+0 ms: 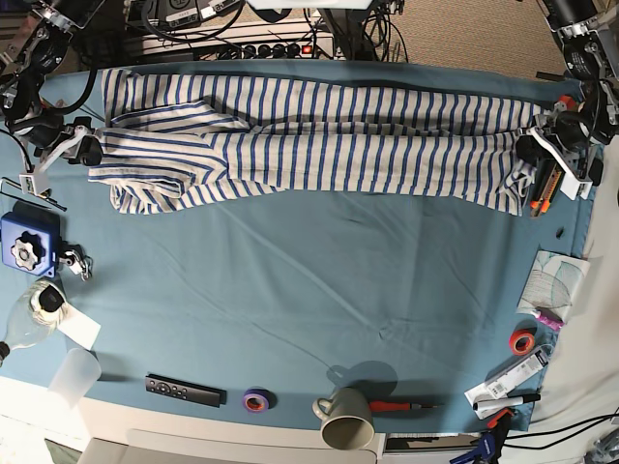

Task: Fold the T-shirt properly
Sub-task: 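Lift the shirt end with the left gripper and fold it toward the right gripper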

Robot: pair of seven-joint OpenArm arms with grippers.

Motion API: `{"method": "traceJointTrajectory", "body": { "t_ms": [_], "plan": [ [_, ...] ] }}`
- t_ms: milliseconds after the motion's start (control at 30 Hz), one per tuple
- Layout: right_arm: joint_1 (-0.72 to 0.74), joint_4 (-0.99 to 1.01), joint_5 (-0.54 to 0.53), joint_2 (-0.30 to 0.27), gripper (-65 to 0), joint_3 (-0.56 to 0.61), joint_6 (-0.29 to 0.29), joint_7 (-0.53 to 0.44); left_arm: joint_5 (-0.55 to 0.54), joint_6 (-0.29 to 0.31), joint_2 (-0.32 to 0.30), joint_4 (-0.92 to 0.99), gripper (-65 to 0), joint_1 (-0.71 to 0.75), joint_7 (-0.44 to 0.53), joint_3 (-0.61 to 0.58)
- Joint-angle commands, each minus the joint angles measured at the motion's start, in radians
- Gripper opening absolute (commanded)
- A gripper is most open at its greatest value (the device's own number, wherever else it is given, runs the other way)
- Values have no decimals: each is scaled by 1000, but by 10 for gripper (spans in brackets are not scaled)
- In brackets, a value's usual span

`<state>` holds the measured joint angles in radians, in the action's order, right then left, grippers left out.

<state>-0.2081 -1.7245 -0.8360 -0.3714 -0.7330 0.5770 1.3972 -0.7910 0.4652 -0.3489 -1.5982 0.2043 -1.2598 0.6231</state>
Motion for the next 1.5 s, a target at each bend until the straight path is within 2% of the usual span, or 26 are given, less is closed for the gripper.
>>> {"method": "traceJointTrajectory", "body": {
  "t_ms": [0,200,400,533,700,867,1000,1100,1167,1467],
  "plan": [
    [10,-18,-10,-26,-448,-8,3,-21,20,5,5,7,-650,14,-75,-12],
    [10,-18,-10,-25,-448,-8,3,-25,18,-1,-8,6,-650,10,-20,-12],
    [12,-18,-10,-26,-448,-8,3,-37,-92,0,-74,-34,-650,8,-15,-12],
    [12,-18,-10,-25,-448,-8,3,-51,-104,5,-110,-93,-650,3,-15,-12],
    [12,-18,-10,-25,-448,-8,3,-66,-124,5,-116,-181,-650,-17,-6,-12],
    [12,-18,-10,-25,-448,-8,3,-67,-226,61,-111,-267,-650,-19,-26,-12],
    [12,-18,-10,-25,-448,-8,3,-70,-260,66,-58,-329,-650,-15,-29,-12],
    [12,-18,-10,-25,-448,-8,3,-70,-335,122,14,-356,-650,-16,-30,-16],
    [12,-18,-10,-25,-448,-8,3,-70,-343,124,54,-367,-650,-16,-31,-44],
    [12,-18,-9,-25,-448,-8,3,-74,-251,122,126,-370,-650,-16,-28,-376]
  ]
}}
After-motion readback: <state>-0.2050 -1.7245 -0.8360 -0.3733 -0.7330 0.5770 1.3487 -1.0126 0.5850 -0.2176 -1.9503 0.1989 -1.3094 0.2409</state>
